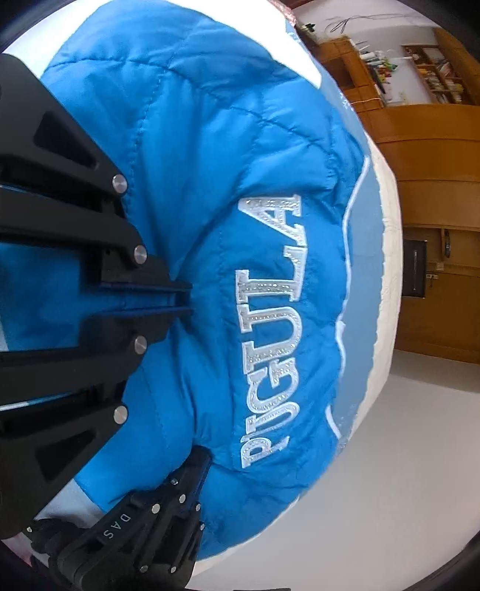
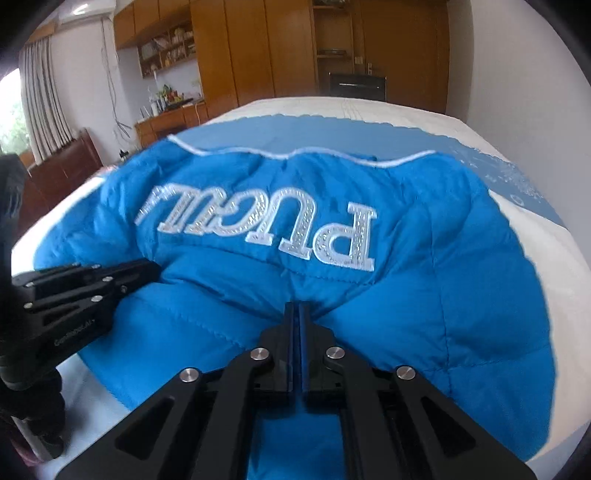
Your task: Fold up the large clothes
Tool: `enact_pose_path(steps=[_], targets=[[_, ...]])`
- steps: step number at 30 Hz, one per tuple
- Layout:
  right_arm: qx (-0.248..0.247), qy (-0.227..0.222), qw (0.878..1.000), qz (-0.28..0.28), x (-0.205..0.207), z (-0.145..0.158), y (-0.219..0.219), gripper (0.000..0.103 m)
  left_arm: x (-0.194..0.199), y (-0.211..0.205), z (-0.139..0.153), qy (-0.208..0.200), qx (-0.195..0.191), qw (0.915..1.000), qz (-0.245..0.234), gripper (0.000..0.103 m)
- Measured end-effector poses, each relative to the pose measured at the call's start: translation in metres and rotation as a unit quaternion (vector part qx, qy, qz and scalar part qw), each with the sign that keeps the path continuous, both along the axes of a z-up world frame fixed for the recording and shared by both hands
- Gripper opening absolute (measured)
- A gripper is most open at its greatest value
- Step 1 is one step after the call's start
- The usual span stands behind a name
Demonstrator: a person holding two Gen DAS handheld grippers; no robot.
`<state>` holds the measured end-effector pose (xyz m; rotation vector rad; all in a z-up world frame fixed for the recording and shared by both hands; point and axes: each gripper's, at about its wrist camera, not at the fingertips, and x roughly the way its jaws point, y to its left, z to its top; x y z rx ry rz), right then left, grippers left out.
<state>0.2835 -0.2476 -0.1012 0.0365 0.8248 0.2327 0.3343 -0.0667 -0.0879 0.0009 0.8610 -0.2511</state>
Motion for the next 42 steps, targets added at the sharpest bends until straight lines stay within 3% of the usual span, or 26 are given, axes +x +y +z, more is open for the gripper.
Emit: enact_pose_path(steps=[3, 7, 10, 13, 14, 15, 16, 17, 20, 23, 26, 30, 35, 39, 40, 42], targets=[[0.020, 0.011, 1.000, -0.001, 0.004, -0.004, -0.005, 0.001, 0.006, 0.013, -0.006, 0.018, -0.039, 0.9991, 0.003, 0.006], [-0.002, 0.012, 1.000, 0.005, 0.003, 0.002, 0.001, 0.001, 0.005, 0.007, -0.002, 0.015, -0.015, 0.9998, 0.007, 0.006], [0.045, 0.017, 0.999, 0.018, -0.005, 0.023, -0.017, 0.006, -0.003, 0.013, 0.016, 0.011, -0.017, 0.9997, 0.012, 0.009], [0.054, -0.006, 0.998, -0.009, -0.011, 0.049, -0.049, 0.029, -0.011, 0.034, 0.048, -0.024, 0.006, 0.9991, 0.035, 0.026], [0.059, -0.008, 0.998, -0.028, -0.010, 0.057, -0.066, 0.041, -0.011, 0.044, 0.056, -0.029, 0.007, 0.9987, 0.041, 0.034], [0.063, -0.004, 0.997, -0.040, -0.009, 0.060, -0.078, 0.048, -0.011, 0.057, 0.064, -0.033, 0.006, 0.9982, 0.050, 0.048], [0.069, 0.002, 0.996, -0.054, -0.005, 0.063, -0.094, 0.056, -0.008, 0.075, 0.071, -0.035, 0.006, 0.9972, 0.065, 0.055], [0.076, 0.008, 0.995, -0.070, -0.001, 0.063, -0.110, 0.059, -0.003, 0.090, 0.075, -0.034, 0.007, 0.9964, 0.077, 0.062], [0.103, 0.038, 0.989, -0.103, 0.014, 0.053, -0.147, 0.065, 0.011, 0.137, 0.074, -0.017, 0.008, 0.9917, 0.127, 0.068], [0.170, 0.094, 0.977, -0.086, 0.033, 0.031, -0.170, 0.067, 0.025, 0.159, 0.064, 0.013, -0.029, 0.9902, 0.136, 0.068], [0.205, 0.135, 0.966, -0.078, 0.042, 0.009, -0.178, 0.072, 0.033, 0.164, 0.051, 0.032, -0.049, 0.9904, 0.125, 0.069], [0.241, 0.160, 0.955, -0.073, 0.049, -0.010, -0.188, 0.078, 0.043, 0.159, 0.033, 0.040, -0.046, 0.9906, 0.122, 0.078], [0.269, 0.170, 0.946, -0.060, 0.055, -0.018, -0.196, 0.081, 0.052, 0.173, 0.018, 0.061, -0.080, 0.9876, 0.120, 0.085], [0.261, 0.170, 0.949, -0.047, 0.064, -0.018, -0.191, 0.087, 0.065, 0.180, 0.003, 0.094, -0.158, 0.9760, 0.117, 0.084], [0.257, 0.168, 0.951, -0.042, 0.066, -0.017, -0.188, 0.085, 0.066, 0.179, 0.002, 0.097, -0.167, 0.9745, 0.115, 0.083], [0.250, 0.167, 0.953, -0.027, 0.069, -0.017, -0.180, 0.068, 0.066, 0.173, 0.002, 0.094, -0.166, 0.9752, 0.112, 0.073]])
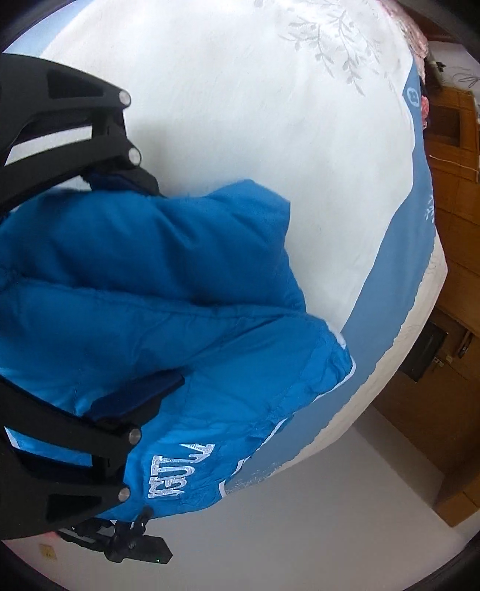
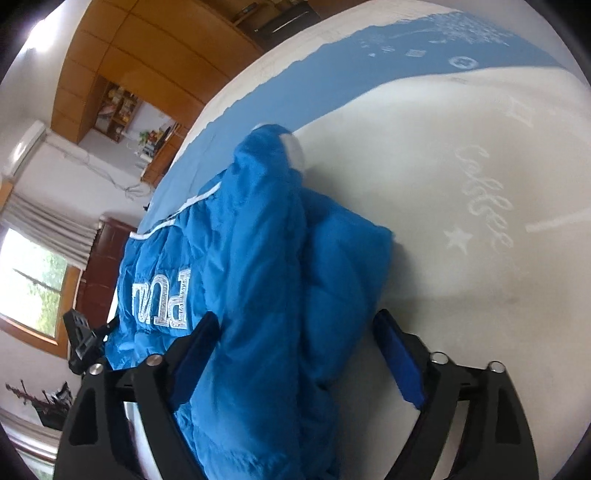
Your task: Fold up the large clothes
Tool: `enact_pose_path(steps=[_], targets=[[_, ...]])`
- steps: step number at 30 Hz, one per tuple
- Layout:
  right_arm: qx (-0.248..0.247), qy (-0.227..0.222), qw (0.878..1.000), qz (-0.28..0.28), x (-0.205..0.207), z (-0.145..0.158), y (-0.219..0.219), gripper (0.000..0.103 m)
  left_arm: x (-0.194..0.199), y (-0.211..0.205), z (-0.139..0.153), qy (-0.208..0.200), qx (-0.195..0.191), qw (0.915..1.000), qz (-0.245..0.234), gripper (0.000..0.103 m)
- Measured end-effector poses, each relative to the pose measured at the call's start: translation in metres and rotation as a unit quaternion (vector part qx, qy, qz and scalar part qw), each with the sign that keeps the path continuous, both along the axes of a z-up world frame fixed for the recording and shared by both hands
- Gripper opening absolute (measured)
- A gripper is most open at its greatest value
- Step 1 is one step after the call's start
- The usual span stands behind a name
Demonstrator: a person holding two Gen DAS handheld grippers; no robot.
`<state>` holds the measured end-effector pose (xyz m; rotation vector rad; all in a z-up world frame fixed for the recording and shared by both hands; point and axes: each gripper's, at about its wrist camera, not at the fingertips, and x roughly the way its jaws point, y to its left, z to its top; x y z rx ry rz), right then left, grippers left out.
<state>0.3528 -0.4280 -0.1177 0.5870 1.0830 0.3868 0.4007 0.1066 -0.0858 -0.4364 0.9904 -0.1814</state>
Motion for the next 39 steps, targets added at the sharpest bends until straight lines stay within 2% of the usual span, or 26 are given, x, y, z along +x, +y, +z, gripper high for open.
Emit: enact_pose_path(steps=[1, 2, 3, 5, 6, 9, 12, 17, 22, 26, 30, 32, 33, 35, 37, 39], targets=[[0.002, -0.003, 1.000, 0.004, 0.001, 0.000, 0.003, 0.052, -0.001, -0.004, 0.002, -0.004, 0.006, 1.0000, -0.001, 0.068], [0.013, -0.011, 1.000, 0.009, 0.001, 0.001, 0.006, 0.036, -0.003, -0.008, 0.004, -0.010, 0.012, 0.9999, 0.001, 0.053], [0.014, -0.017, 1.000, 0.009, 0.001, 0.003, 0.010, 0.031, -0.005, -0.011, 0.008, -0.013, 0.019, 0.9997, 0.012, 0.041], [-0.006, -0.035, 0.999, 0.014, -0.006, 0.013, 0.015, 0.020, -0.009, -0.016, 0.014, -0.013, 0.033, 0.9990, 0.027, 0.031], [-0.010, -0.041, 0.999, 0.015, -0.010, 0.017, 0.015, 0.018, -0.012, -0.022, 0.020, -0.016, 0.047, 0.9982, 0.034, 0.025], [0.010, -0.056, 0.998, 0.016, -0.022, 0.035, 0.011, 0.014, -0.023, -0.030, 0.034, -0.036, 0.066, 0.9964, 0.037, 0.017], [0.015, -0.083, 0.996, 0.024, -0.040, 0.060, 0.008, 0.013, -0.042, -0.036, 0.057, -0.063, 0.055, 0.9960, 0.030, 0.014], [0.006, -0.121, 0.992, 0.045, -0.086, 0.103, 0.007, 0.013, -0.086, -0.053, 0.091, -0.102, 0.059, 0.9930, 0.006, 0.014], [0.018, -0.120, 0.991, 0.057, -0.136, 0.116, 0.003, 0.013, -0.155, -0.050, 0.113, -0.128, 0.048, 0.9905, -0.011, 0.014], [0.017, -0.104, 0.992, 0.070, -0.172, 0.106, 0.007, 0.013, -0.193, -0.046, 0.105, -0.119, 0.054, 0.9911, -0.025, 0.015], [-0.007, -0.069, 0.995, 0.067, -0.185, 0.075, 0.012, 0.013, -0.211, -0.042, 0.070, -0.084, 0.082, 0.9928, -0.019, 0.018], [-0.024, -0.040, 0.998, 0.050, -0.182, 0.046, 0.006, 0.014, -0.212, -0.039, 0.043, -0.066, 0.109, 0.9919, -0.006, 0.022], [-0.021, -0.028, 0.998, 0.047, -0.181, 0.036, 0.005, 0.015, -0.211, -0.035, 0.028, -0.057, 0.108, 0.9925, -0.005, 0.027], [0.010, -0.010, 0.999, 0.041, -0.176, 0.013, -0.002, 0.018, -0.213, -0.032, 0.014, -0.063, 0.108, 0.9922, -0.004, 0.031], [0.038, -0.015, 0.998, 0.037, -0.176, 0.000, -0.007, 0.019, -0.216, -0.032, 0.009, -0.077, 0.113, 0.9907, -0.002, 0.032], [0.037, -0.021, 0.998, 0.035, -0.177, -0.002, -0.006, 0.020, -0.218, -0.034, 0.008, -0.080, 0.121, 0.9893, 0.005, 0.032]])
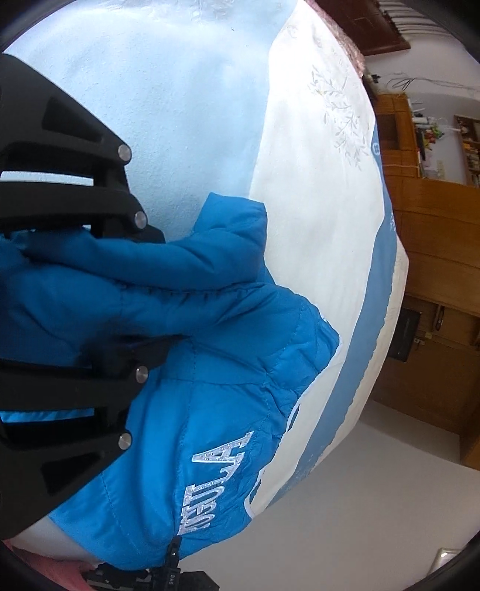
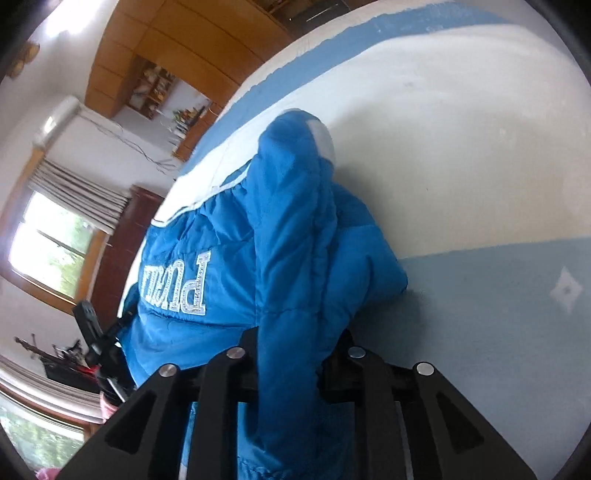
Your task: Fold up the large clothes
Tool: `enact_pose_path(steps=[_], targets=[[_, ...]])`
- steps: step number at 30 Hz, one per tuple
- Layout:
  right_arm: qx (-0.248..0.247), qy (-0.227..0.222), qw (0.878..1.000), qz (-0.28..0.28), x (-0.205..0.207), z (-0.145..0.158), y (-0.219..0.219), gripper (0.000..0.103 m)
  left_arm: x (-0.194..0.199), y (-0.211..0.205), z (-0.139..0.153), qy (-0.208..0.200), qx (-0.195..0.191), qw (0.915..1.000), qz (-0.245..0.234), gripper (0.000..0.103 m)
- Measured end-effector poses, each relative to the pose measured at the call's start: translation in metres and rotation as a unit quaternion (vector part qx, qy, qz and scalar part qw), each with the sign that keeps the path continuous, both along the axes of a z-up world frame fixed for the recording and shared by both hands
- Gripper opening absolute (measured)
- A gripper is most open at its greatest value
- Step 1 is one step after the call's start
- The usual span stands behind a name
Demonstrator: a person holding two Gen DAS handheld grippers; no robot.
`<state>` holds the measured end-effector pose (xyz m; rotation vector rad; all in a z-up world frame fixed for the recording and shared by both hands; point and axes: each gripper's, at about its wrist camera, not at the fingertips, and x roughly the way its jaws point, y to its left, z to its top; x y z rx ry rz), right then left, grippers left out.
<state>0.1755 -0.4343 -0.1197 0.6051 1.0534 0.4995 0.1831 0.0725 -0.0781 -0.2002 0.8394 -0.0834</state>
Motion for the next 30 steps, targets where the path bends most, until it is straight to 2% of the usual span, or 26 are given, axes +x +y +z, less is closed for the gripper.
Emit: enact_pose_path(steps=[4, 6, 8, 10, 13, 15, 17, 19, 22, 24, 26, 30], targets=[[-0.016, -0.012, 1.000, -0.002, -0.006, -0.001, 0.004, 0.022, -0.002, -0.002, -0.002, -0.001, 0.013, 0.9999, 0.008, 0.033], [-0.017, -0.007, 1.000, -0.006, -0.006, 0.000, 0.003, 0.026, -0.002, -0.002, 0.001, 0.004, 0.001, 0.9999, 0.015, 0.034], [-0.021, 0.004, 1.000, -0.014, -0.005, -0.001, 0.001, 0.038, -0.005, -0.001, 0.005, 0.010, -0.007, 0.9997, 0.019, 0.036], [-0.030, 0.009, 0.999, -0.024, -0.012, 0.006, -0.003, 0.044, -0.010, 0.000, 0.012, 0.014, -0.001, 0.9996, 0.023, 0.040], [-0.058, -0.018, 0.997, -0.044, -0.031, 0.026, -0.011, 0.046, -0.025, 0.001, 0.028, 0.004, 0.000, 0.9998, 0.021, 0.042], [-0.072, -0.047, 0.995, -0.054, -0.047, 0.044, -0.018, 0.044, -0.040, 0.003, 0.037, -0.008, 0.006, 0.9996, 0.026, 0.044], [-0.097, -0.074, 0.991, -0.057, -0.064, 0.061, -0.018, 0.036, -0.053, 0.006, 0.044, -0.015, 0.009, 0.9992, 0.036, 0.044], [-0.115, -0.103, 0.987, -0.045, -0.082, 0.077, -0.009, 0.030, -0.068, 0.004, 0.052, -0.025, 0.008, 0.9986, 0.046, 0.044], [-0.131, -0.125, 0.983, -0.015, -0.098, 0.090, 0.016, 0.017, -0.087, -0.016, 0.067, -0.052, 0.017, 0.9977, 0.040, 0.043], [-0.138, -0.134, 0.981, -0.003, -0.102, 0.095, 0.032, 0.017, -0.094, -0.038, 0.075, -0.069, 0.017, 0.9974, 0.011, 0.043], [-0.147, -0.148, 0.978, -0.005, -0.104, 0.099, 0.045, 0.016, -0.094, -0.054, 0.077, -0.073, 0.021, 0.9971, 0.003, 0.044], [-0.191, -0.185, 0.963, -0.042, -0.105, 0.094, 0.073, 0.016, -0.079, -0.086, 0.063, -0.071, 0.028, 0.9970, -0.010, 0.044]])
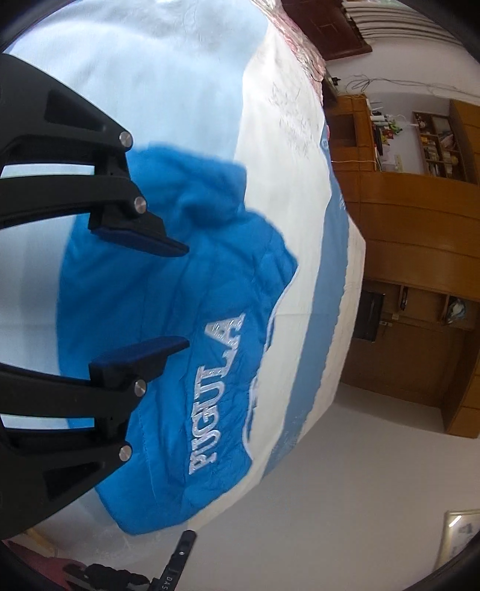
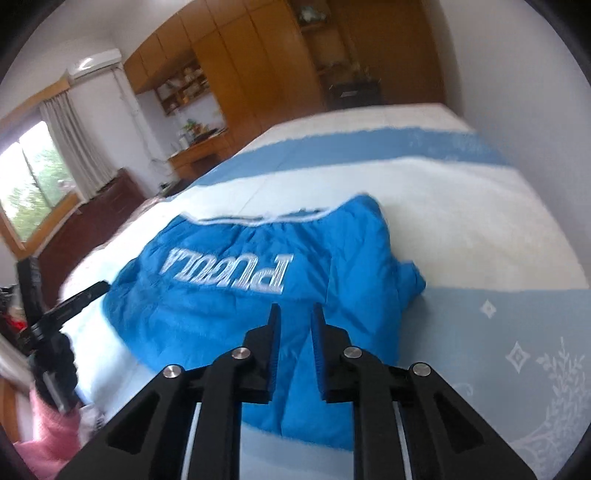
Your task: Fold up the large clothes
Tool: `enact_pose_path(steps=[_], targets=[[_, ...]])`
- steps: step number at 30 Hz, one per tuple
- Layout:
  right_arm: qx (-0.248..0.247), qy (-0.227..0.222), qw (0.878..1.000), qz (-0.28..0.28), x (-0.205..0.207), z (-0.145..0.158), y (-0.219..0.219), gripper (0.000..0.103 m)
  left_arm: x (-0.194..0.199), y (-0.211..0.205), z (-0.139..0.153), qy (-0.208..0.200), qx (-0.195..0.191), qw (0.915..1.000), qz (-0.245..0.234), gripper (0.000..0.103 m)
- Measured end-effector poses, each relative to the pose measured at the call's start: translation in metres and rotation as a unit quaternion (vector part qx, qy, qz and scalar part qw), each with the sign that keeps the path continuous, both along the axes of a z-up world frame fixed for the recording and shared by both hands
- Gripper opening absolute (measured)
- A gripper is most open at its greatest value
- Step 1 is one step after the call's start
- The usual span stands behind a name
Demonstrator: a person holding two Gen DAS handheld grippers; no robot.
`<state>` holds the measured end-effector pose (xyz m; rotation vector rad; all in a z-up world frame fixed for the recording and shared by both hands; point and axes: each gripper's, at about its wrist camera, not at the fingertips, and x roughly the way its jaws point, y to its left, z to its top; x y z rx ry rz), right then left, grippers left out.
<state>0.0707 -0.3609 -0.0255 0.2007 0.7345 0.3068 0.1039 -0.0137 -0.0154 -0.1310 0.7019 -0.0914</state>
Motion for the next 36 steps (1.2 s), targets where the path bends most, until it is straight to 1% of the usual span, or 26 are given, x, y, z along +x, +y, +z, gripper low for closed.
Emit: enact_pose_path(steps=[1, 2, 5, 6, 7, 8, 10, 12, 15, 18, 20, 22, 23, 26, 27, 28, 29, 32, 34, 36], targets=[[-0.005, -0.004, 1.000, -0.008, 0.002, -0.006, 0.007, 0.016, 0.005, -0.007, -0.007, 0.007, 0.001, 0.9999, -0.010, 0.044], [-0.006, -0.001, 1.000, -0.011, 0.003, -0.011, 0.012, 0.013, 0.009, -0.012, -0.015, 0.013, 0.003, 0.9998, -0.015, 0.044], [0.002, 0.028, 1.000, -0.003, 0.009, -0.035, 0.022, 0.013, 0.016, -0.022, -0.035, 0.036, 0.009, 0.9989, -0.028, 0.044], [-0.002, 0.036, 0.999, -0.003, 0.011, -0.042, 0.024, 0.013, 0.016, -0.024, -0.039, 0.036, 0.017, 0.9988, -0.030, 0.044], [-0.007, 0.043, 0.999, -0.005, 0.012, -0.049, 0.024, 0.011, 0.016, -0.026, -0.042, 0.032, 0.029, 0.9984, -0.036, 0.044], [-0.014, 0.048, 0.999, -0.003, 0.013, -0.055, 0.026, 0.009, 0.016, -0.028, -0.044, 0.032, 0.033, 0.9982, -0.039, 0.044], [-0.028, 0.049, 0.998, 0.004, 0.015, -0.061, 0.029, 0.009, 0.017, -0.027, -0.050, 0.035, 0.030, 0.9981, -0.042, 0.044], [-0.030, 0.054, 0.998, 0.007, 0.017, -0.069, 0.030, 0.008, 0.020, -0.026, -0.055, 0.039, 0.023, 0.9982, -0.040, 0.045], [-0.038, 0.053, 0.998, 0.007, 0.018, -0.073, 0.032, 0.008, 0.020, -0.029, -0.061, 0.036, 0.034, 0.9980, -0.038, 0.045], [-0.048, 0.045, 0.998, 0.004, 0.016, -0.071, 0.033, 0.007, 0.021, -0.034, -0.059, 0.039, 0.042, 0.9979, -0.030, 0.044], [-0.039, 0.047, 0.998, 0.003, 0.015, -0.068, 0.031, 0.007, 0.016, -0.034, -0.053, 0.044, 0.042, 0.9979, -0.023, 0.044], [-0.037, 0.048, 0.998, 0.006, 0.015, -0.067, 0.029, 0.007, 0.007, -0.034, -0.044, 0.047, 0.047, 0.9977, -0.013, 0.050], [-0.035, 0.048, 0.998, 0.007, 0.015, -0.067, 0.029, 0.007, 0.001, -0.033, -0.040, 0.047, 0.055, 0.9973, -0.005, 0.051], [-0.041, 0.043, 0.998, 0.007, 0.015, -0.067, 0.030, 0.007, -0.019, -0.035, -0.031, 0.048, 0.109, 0.9926, 0.025, 0.056], [-0.041, 0.041, 0.998, 0.006, 0.015, -0.067, 0.031, 0.007, -0.026, -0.034, -0.028, 0.047, 0.118, 0.9913, 0.032, 0.056], [-0.041, 0.041, 0.998, 0.006, 0.015, -0.067, 0.031, 0.007, -0.032, -0.031, -0.027, 0.048, 0.119, 0.9910, 0.038, 0.056], [-0.041, 0.040, 0.998, 0.006, 0.015, -0.067, 0.031, 0.007, -0.036, -0.027, -0.027, 0.052, 0.112, 0.9915, 0.042, 0.056], [-0.038, 0.040, 0.998, 0.006, 0.014, -0.067, 0.031, 0.007, -0.045, -0.015, -0.029, 0.065, 0.076, 0.9938, 0.050, 0.057], [-0.038, 0.041, 0.998, 0.006, 0.013, -0.067, 0.031, 0.007, -0.046, -0.008, -0.031, 0.070, 0.063, 0.9939, 0.057, 0.060], [-0.038, 0.042, 0.998, 0.006, 0.013, -0.067, 0.032, 0.007, -0.045, -0.001, -0.034, 0.074, 0.049, 0.9941, 0.062, 0.060]])
